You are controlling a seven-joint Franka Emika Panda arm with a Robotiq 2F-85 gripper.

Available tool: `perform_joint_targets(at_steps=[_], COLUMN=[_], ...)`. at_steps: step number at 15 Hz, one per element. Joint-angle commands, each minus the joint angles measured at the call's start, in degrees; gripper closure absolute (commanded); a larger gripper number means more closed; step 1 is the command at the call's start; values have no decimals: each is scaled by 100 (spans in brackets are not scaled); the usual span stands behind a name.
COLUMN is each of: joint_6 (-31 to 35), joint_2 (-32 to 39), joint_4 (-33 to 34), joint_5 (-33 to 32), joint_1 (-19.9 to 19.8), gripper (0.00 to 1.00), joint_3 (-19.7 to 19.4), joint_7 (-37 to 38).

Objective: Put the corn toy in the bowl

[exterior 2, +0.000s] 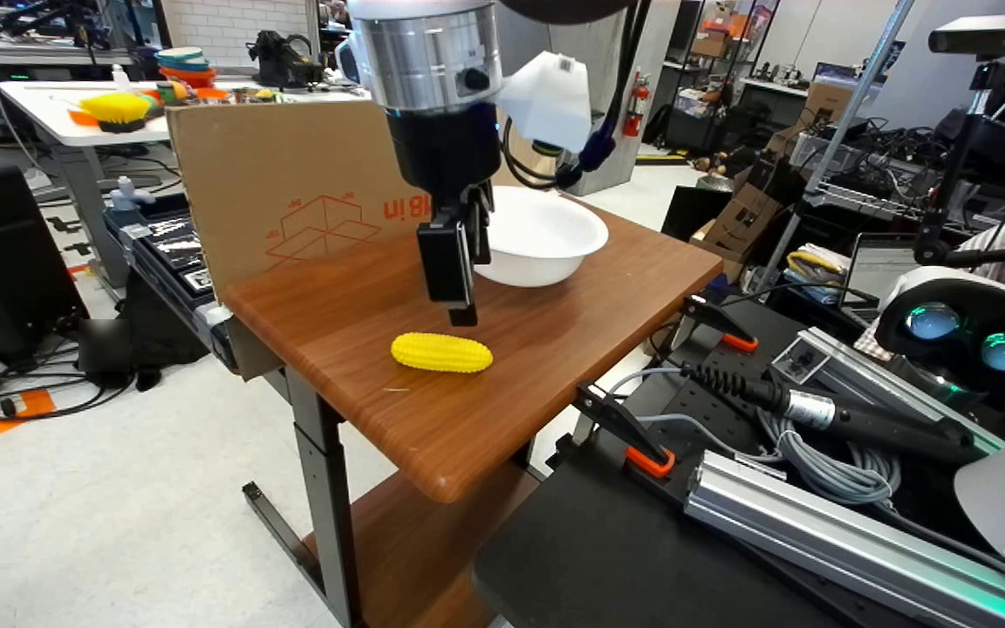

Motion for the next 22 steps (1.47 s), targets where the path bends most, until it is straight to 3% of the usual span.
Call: perform_joint_targets(at_steps=[1, 11, 12, 14, 21, 22], joint_6=[89, 75, 102, 123, 252, 332], joint_2=[235, 764, 795, 849, 934, 687], joint_4=[198, 463, 476, 519, 528, 496], joint_5=[-182, -283, -300, -259, 97, 171], joint_1=[154, 440, 465, 495, 455, 158], gripper=[0, 1, 25, 31, 85, 92], joint_3=[-34, -87, -94, -93, -27, -86], joint_7=[249, 488, 546, 617, 1037, 673])
